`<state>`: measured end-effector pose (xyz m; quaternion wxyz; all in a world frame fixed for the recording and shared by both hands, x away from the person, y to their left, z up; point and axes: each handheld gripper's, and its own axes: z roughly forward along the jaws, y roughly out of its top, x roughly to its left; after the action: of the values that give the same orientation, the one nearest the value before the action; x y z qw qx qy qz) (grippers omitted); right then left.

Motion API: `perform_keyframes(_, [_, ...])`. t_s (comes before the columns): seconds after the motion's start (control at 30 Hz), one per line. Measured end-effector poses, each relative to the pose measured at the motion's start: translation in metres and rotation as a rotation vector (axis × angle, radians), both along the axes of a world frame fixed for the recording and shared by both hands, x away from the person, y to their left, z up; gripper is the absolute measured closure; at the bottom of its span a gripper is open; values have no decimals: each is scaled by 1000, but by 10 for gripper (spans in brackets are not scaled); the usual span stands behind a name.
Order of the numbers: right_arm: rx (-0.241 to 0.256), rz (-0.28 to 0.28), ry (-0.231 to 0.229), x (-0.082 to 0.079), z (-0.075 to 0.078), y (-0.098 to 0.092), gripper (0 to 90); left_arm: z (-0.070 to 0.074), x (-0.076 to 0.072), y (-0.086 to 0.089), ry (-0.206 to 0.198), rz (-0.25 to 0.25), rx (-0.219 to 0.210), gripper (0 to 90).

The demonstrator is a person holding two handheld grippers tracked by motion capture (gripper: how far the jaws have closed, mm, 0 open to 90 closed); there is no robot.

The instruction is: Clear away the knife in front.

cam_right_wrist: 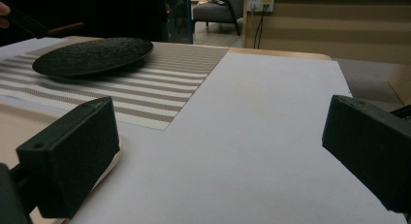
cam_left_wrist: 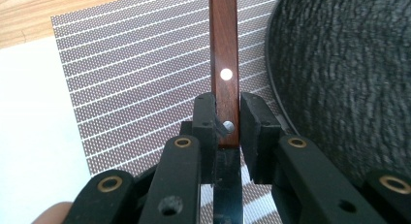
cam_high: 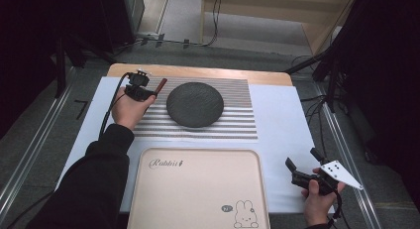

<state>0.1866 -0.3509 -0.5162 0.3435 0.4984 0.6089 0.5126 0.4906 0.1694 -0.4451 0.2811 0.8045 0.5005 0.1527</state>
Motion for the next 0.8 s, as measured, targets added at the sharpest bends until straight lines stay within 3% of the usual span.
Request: perform_keyframes(0.8, [-10,4,1,0,0,1,0,11,-51,10,-14,-71,-53,770])
